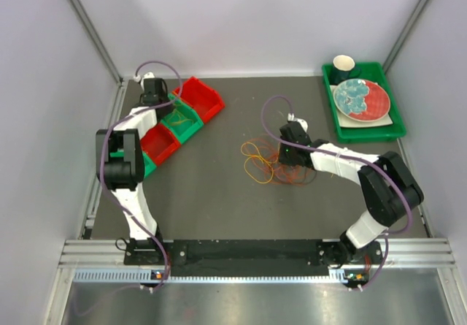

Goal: Untangle the cables

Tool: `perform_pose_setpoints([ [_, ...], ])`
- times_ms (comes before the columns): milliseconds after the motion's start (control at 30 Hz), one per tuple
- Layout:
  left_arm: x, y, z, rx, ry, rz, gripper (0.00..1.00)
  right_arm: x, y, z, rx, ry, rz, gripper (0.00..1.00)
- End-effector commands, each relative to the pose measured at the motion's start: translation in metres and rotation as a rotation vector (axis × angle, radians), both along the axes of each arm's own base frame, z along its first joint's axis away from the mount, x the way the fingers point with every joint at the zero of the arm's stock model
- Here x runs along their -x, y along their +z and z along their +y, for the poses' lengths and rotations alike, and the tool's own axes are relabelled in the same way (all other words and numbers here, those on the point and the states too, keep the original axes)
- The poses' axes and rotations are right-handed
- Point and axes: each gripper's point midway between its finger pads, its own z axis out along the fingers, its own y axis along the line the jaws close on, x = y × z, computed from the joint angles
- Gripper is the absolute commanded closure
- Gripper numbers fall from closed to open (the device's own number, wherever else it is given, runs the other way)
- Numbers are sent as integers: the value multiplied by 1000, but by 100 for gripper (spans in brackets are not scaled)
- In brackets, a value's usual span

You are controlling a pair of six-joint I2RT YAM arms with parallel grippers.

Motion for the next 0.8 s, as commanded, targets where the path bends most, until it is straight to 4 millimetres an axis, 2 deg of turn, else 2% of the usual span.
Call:
perform_pose_setpoints([
  [0, -19, 1, -15, -88, -43, -5, 100, -2, -1, 10, -12, 11, -4, 100],
  [33, -14, -5, -16, -85, -48, 34, 100, -2, -1, 9, -12, 7, -4, 100],
  [100, -9, -5, -13, -85, -29, 46, 100, -2, 1, 10, -15, 10, -8, 100],
  [167, -5, 7, -10, -103, -21, 26, 100, -3, 1, 11, -17, 12, -8, 100],
  [233, 2, 12, -4, -133, -11, 39, 79, -4, 2, 12, -19, 15, -10, 100],
  [300, 5, 14, -3, -148, -15, 51, 67, -5, 3, 15, -28, 22, -11, 100],
  [333, 7, 20, -2, -158, -14, 46, 52, -5, 3, 16, -32, 26, -11, 100],
  [433, 12, 35, -6, -151, -22, 34, 39, -6, 5, 18, -40, 29, -8, 100],
  [633, 28, 81, -14, -131, -38, -30, 39, -8, 10, 19, -36, 28, -13, 100],
  [667, 32, 84, -18, -120, -53, -35, 39, -10, 14, 20, -35, 31, -22, 100],
  [700, 35, 98, -20, -113, -58, -66, 40, -10, 18, 20, -33, 33, -34, 100],
  [767, 38, 107, -27, -92, -79, -89, 41, -12, 25, 19, -21, 27, -52, 100],
])
